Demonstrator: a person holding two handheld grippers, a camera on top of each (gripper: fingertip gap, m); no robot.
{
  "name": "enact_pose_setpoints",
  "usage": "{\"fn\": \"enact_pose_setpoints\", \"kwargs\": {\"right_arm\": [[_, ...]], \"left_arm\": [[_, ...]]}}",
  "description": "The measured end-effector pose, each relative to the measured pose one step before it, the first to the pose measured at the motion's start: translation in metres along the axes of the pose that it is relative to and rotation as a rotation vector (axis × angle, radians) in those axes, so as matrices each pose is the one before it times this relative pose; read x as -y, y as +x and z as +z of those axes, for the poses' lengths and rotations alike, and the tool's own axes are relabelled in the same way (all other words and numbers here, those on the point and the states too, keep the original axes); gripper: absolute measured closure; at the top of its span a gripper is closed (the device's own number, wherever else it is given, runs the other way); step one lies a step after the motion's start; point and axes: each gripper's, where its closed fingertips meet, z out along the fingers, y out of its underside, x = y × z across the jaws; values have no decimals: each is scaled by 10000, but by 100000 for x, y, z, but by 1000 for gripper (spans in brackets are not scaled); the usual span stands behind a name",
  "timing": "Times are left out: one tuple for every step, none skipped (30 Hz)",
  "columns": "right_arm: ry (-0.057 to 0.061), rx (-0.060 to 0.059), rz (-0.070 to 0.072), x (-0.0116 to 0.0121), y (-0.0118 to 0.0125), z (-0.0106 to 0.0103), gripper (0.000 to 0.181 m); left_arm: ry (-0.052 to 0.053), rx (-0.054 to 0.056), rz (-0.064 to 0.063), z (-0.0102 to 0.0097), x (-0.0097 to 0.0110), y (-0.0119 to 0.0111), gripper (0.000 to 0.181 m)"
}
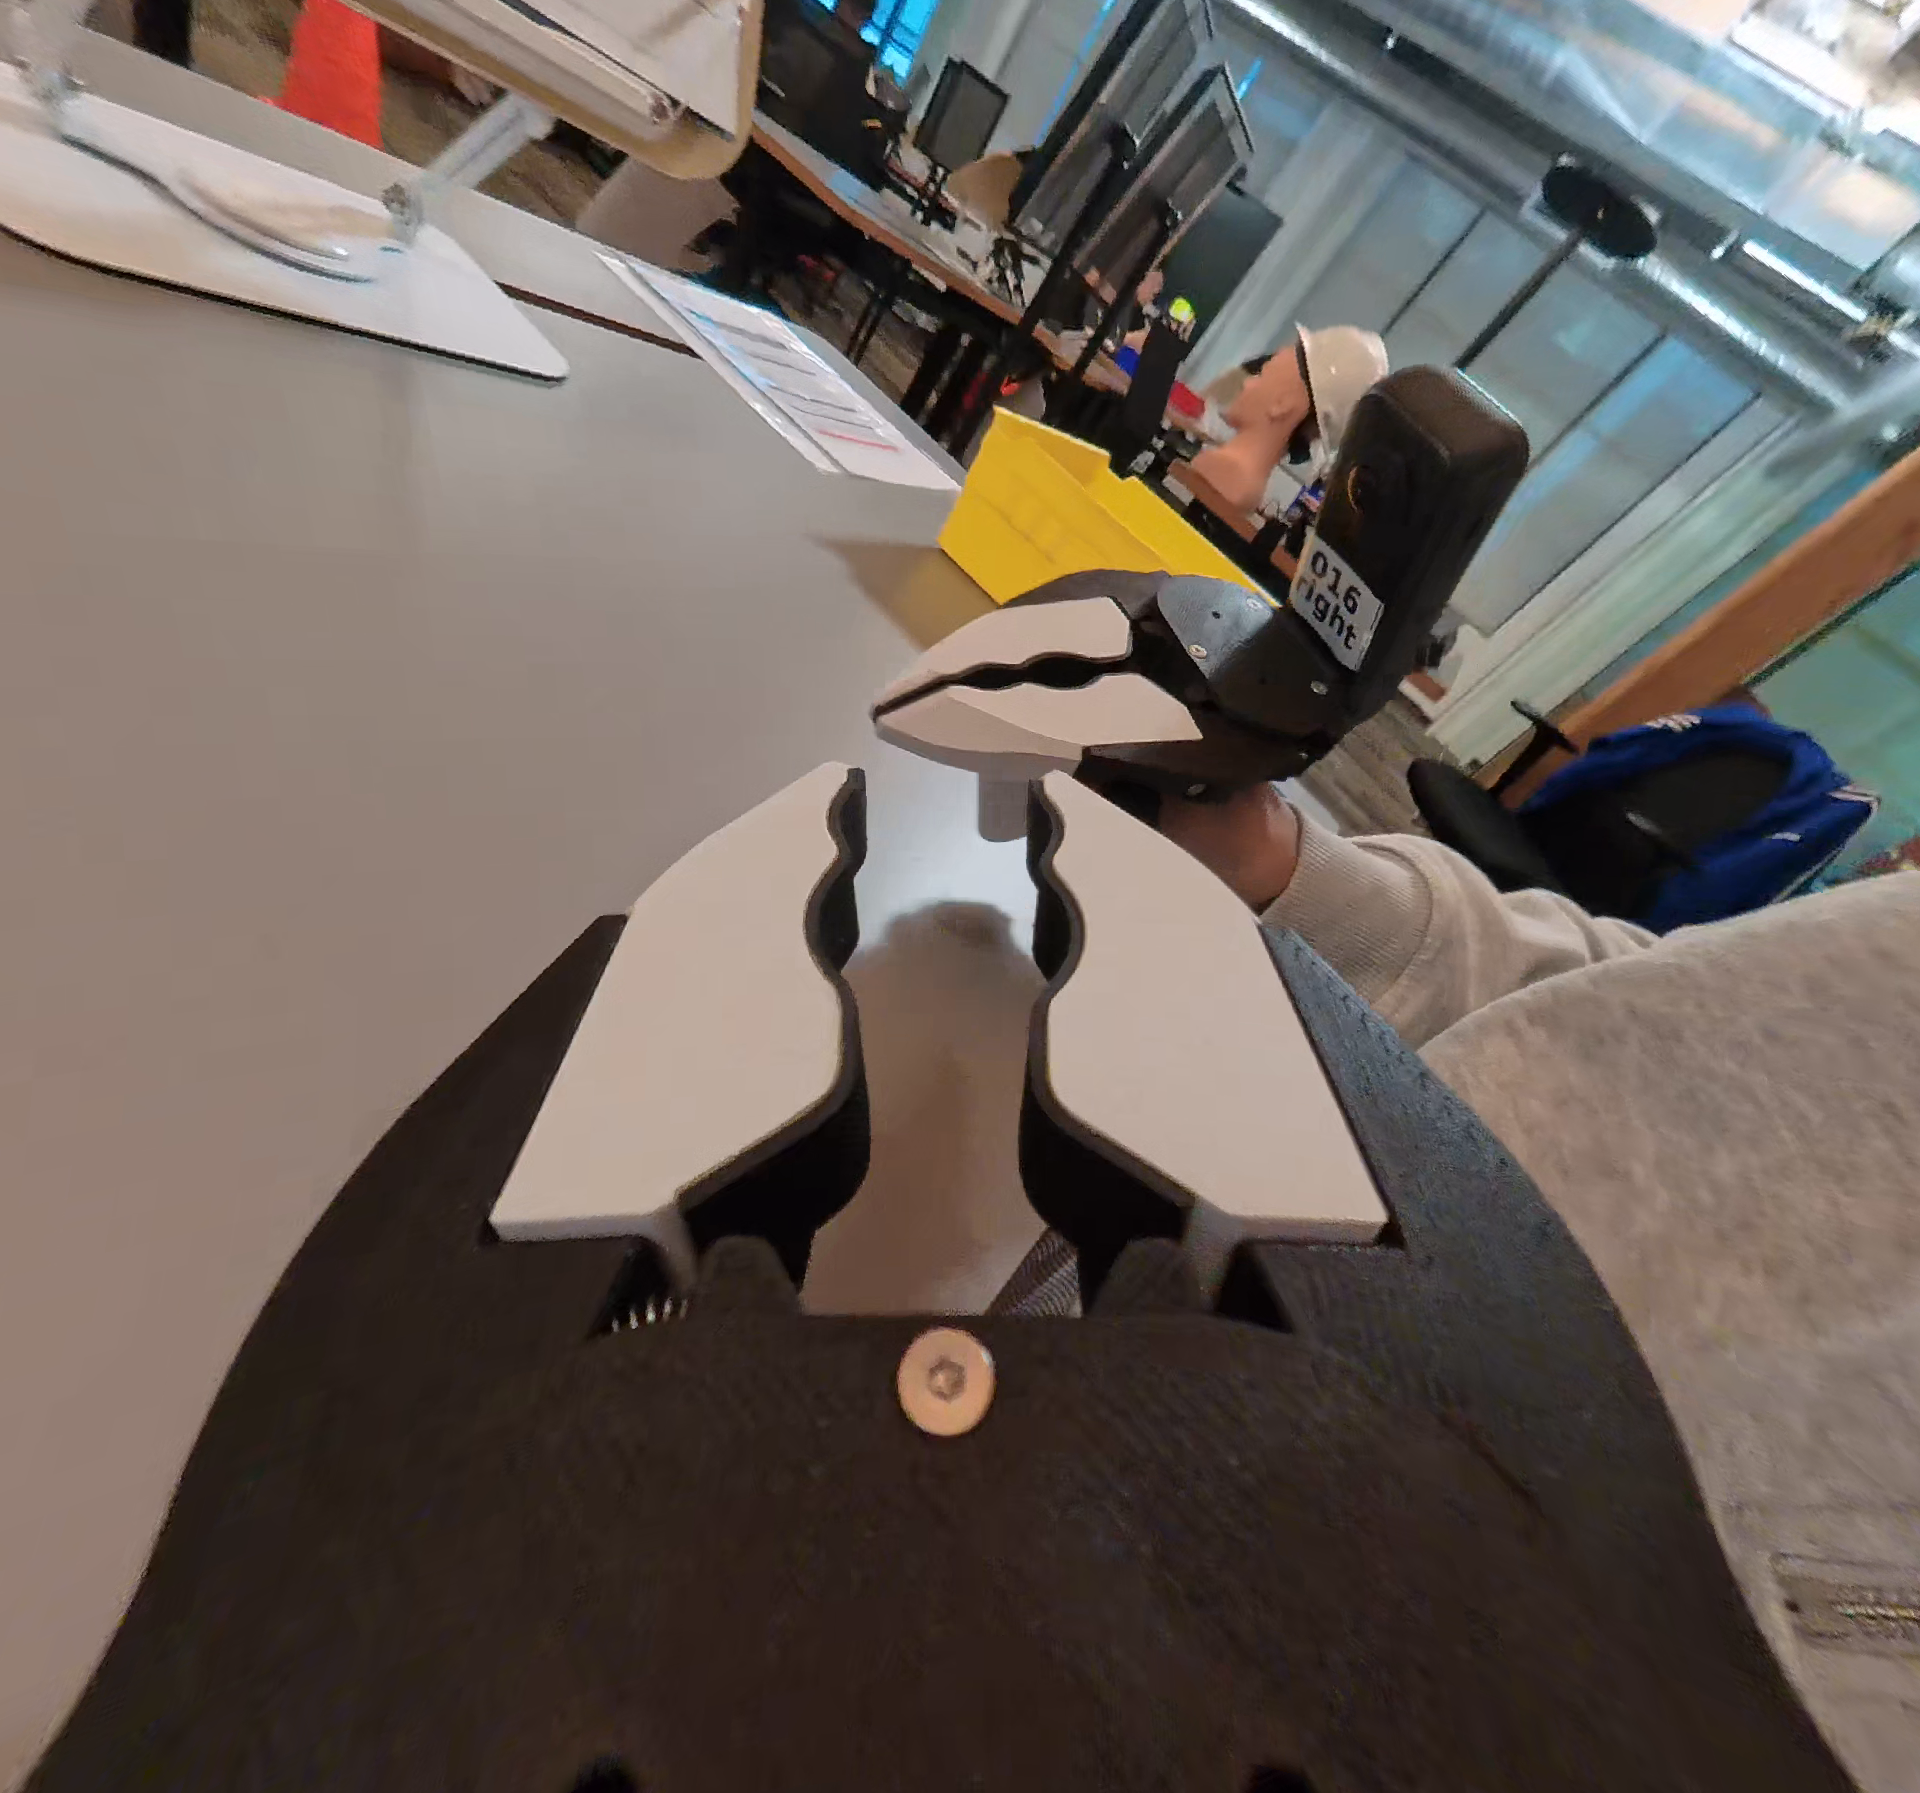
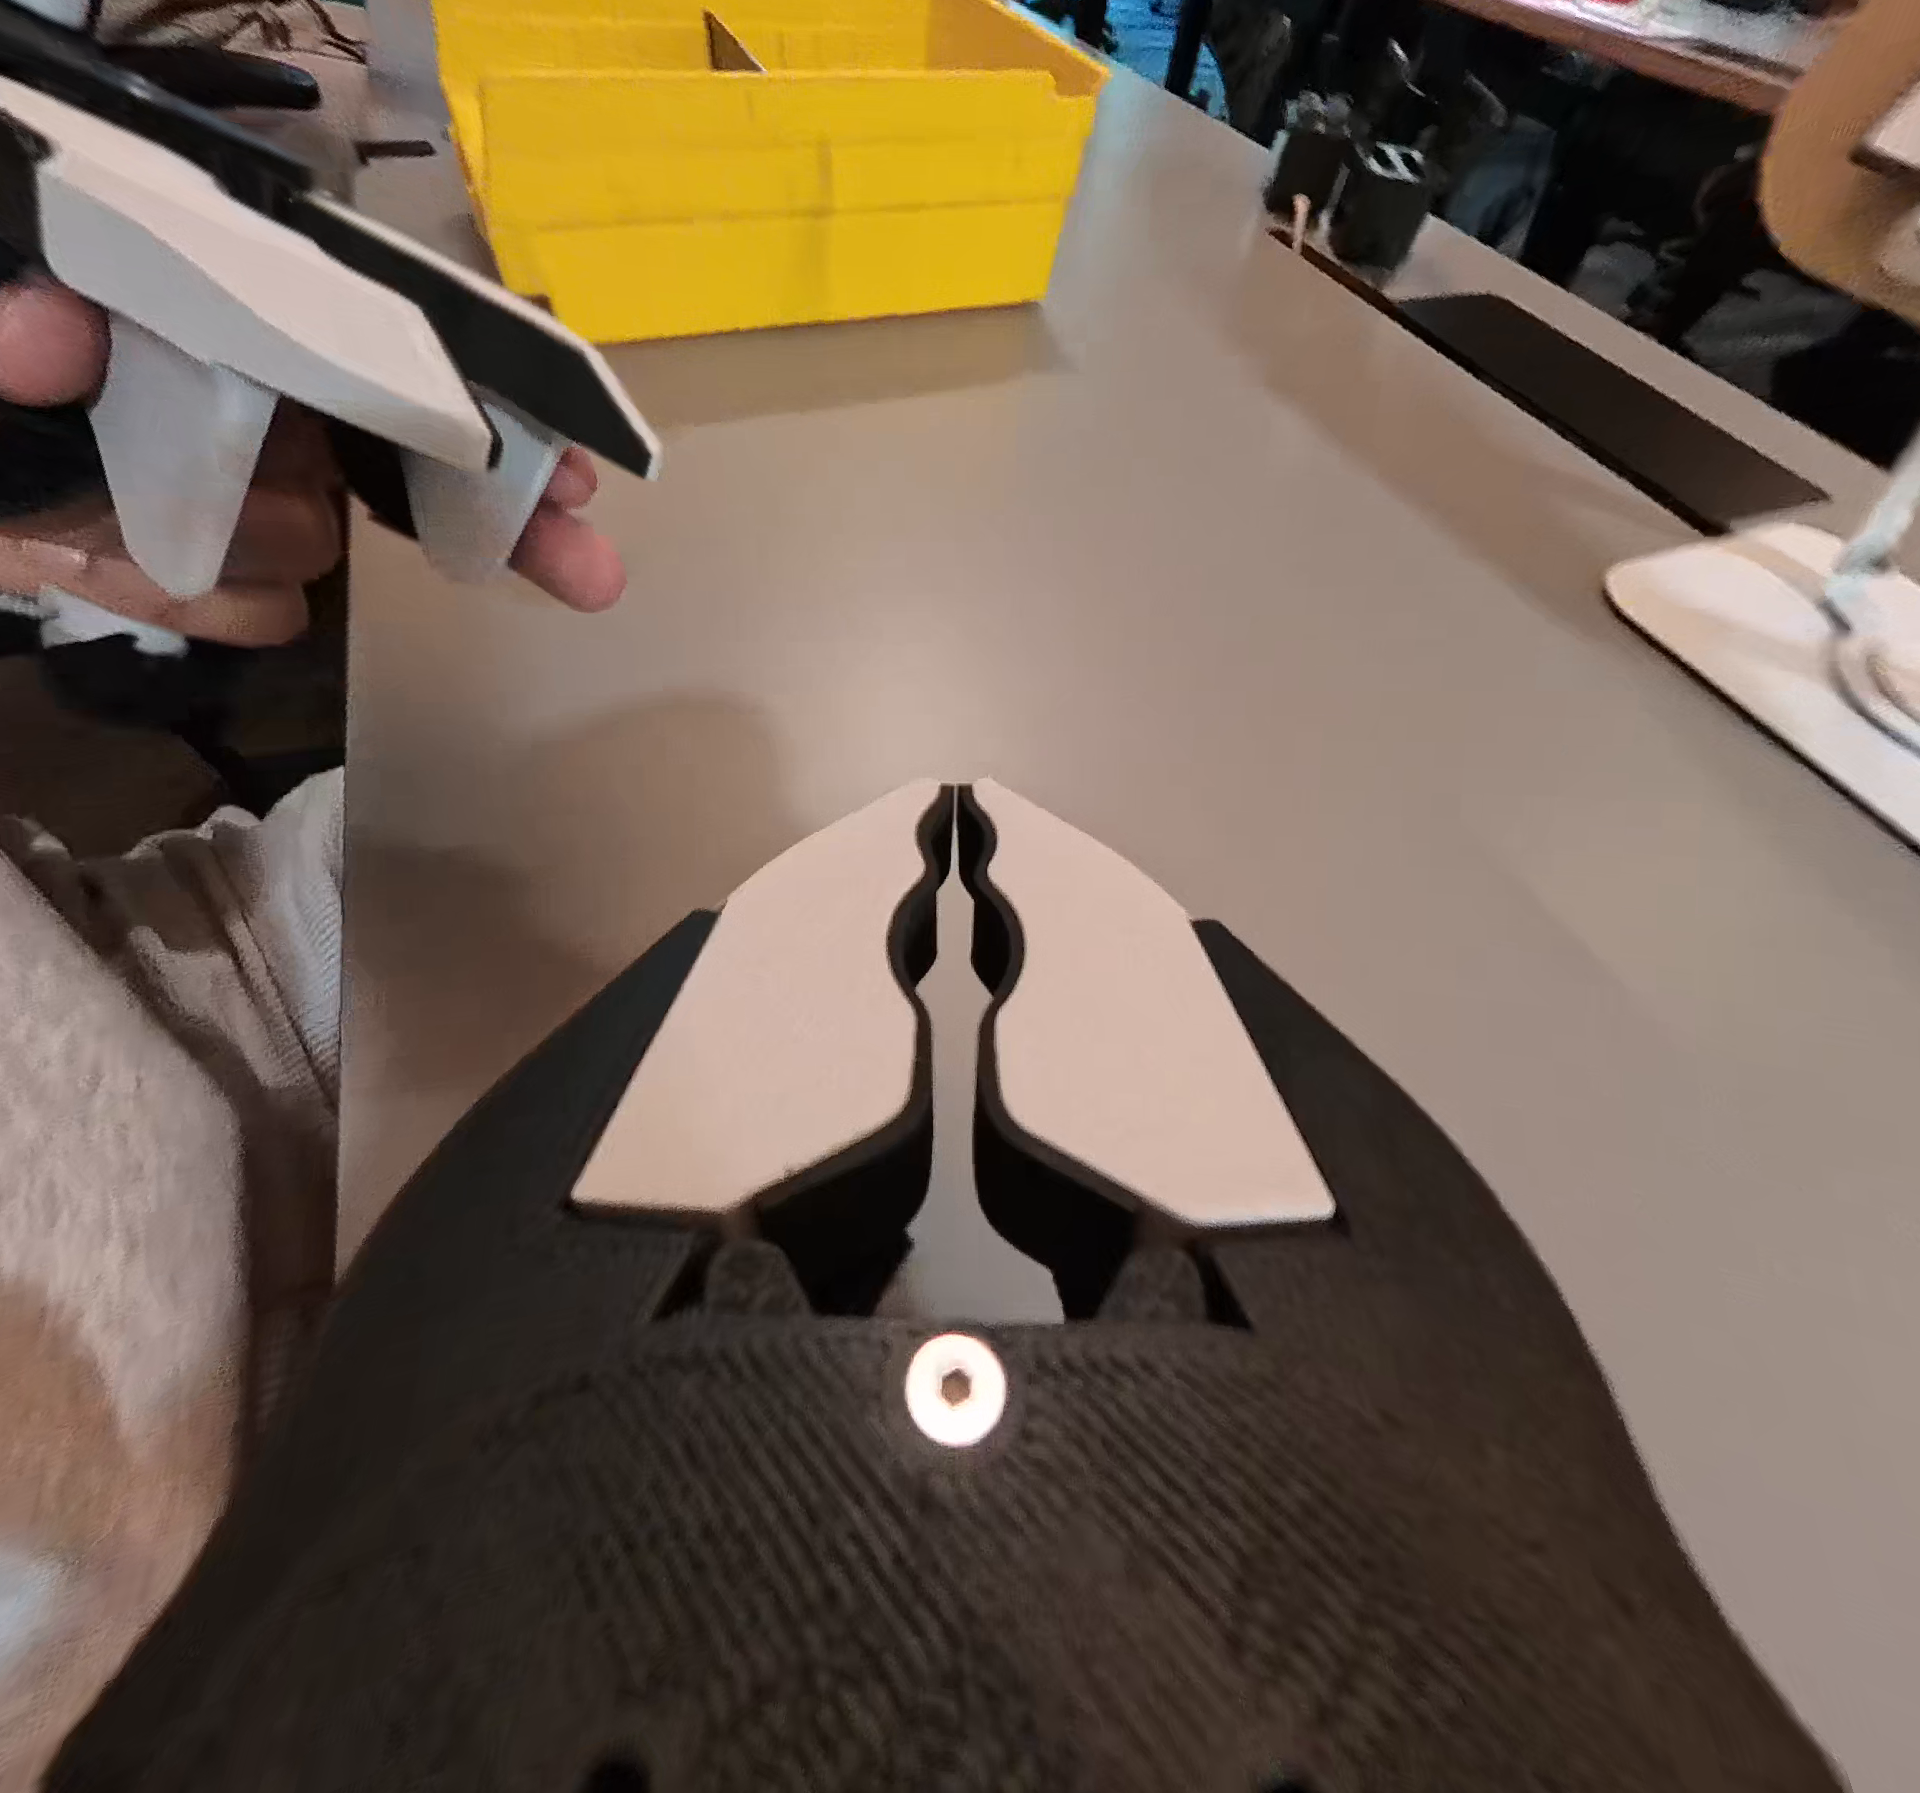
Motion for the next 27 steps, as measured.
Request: {"fn": "enact_pose_setpoints", "kwargs": {"right_arm": [[54, 203, -124, 769, -378, 959, 181], [62, 264, -102, 863, -407, 1043, 180], [65, 317, -93, 980, -434, 1115, 180], [80, 328, -117, 1099, -385, 1159, 179], [105, 316, -174, 1189, -303, 1187, 179], [99, 273, -233, 1161, -149, 1231, 178], [63, 202, -290, 1000, 54, 1298, 178], [27, 159, -342, 781, 229, 1406, 179], [-38, 157, -312, 494, 367, 1517, 180], [-132, 177, -162, 275, 450, 1591, 180], [-129, 280, 9, 334, 338, 1571, 179], [1, 384, 100, 583, 220, 1490, 179], [77, 376, 89, 748, 264, 1402, 178], [36, 294, -2, 759, 409, 1336, 177], [-43, 198, -135, 694, 588, 1284, 177], [-102, 77, -250, 648, 787, 1227, 177], [-101, 29, -318, 654, 885, 1186, 177], [-93, 60, -330, 609, 863, 1148, 177], [-98, 70, -298, 537, 880, 1127, 176], [-64, 91, -259, 510, 852, 1064, 175], [-29, 129, -224, 489, 797, 1013, 174], [-29, 108, -202, 410, 836, 970, 173], [-38, 72, -215, 308, 893, 927, 173], [-53, 58, -233, 214, 919, 915, 173], [-101, 36, -243, 85, 980, 918, 173], [-138, 94, -267, 13, 906, 932, 173], [-137, 265, -291, 49, 666, 941, 171]], "left_arm": [[44, -48, -11, -417, 79, -31, 152], [-28, -68, 34, -260, -10, 7, 152], [-49, -82, 38, -192, -46, 67, 153], [-28, -96, 17, -162, -15, 134, 153], [-3, -125, 16, -169, -12, 217, 153], [1, -91, 46, -220, -23, 173, 153], [-95, 77, 143, -247, -137, -141, 152], [-215, 341, 286, -299, -275, -673, 151], [-157, 522, 373, -355, -214, -1105, 151], [-9, 601, 340, -431, -35, -1337, 150], [57, 526, 159, -470, 107, -1281, 149], [123, 286, -76, -526, 244, -946, 149], [227, 98, -290, -571, 402, -654, 148], [275, 35, -422, -596, 479, -524, 148], [291, -58, -443, -566, 481, -342, 148], [221, -75, -377, -509, 346, -303, 149], [138, 62, -289, -421, 199, -466, 149], [104, 96, -208, -364, 127, -532, 149], [109, 108, -204, -315, 154, -557, 149], [152, 81, -277, -258, 233, -566, 149], [170, -60, -416, -173, 289, -415, 150], [146, -203, -563, -92, 305, -267, 150], [102, -232, -598, -48, 232, -228, 150], [49, -129, -486, -26, 131, -322, 150], [13, -5, -301, 3, 19, -430, 150], [6, 67, -182, 17, 10, -439, 150], [34, 44, -102, 17, 90, -328, 150]]}}
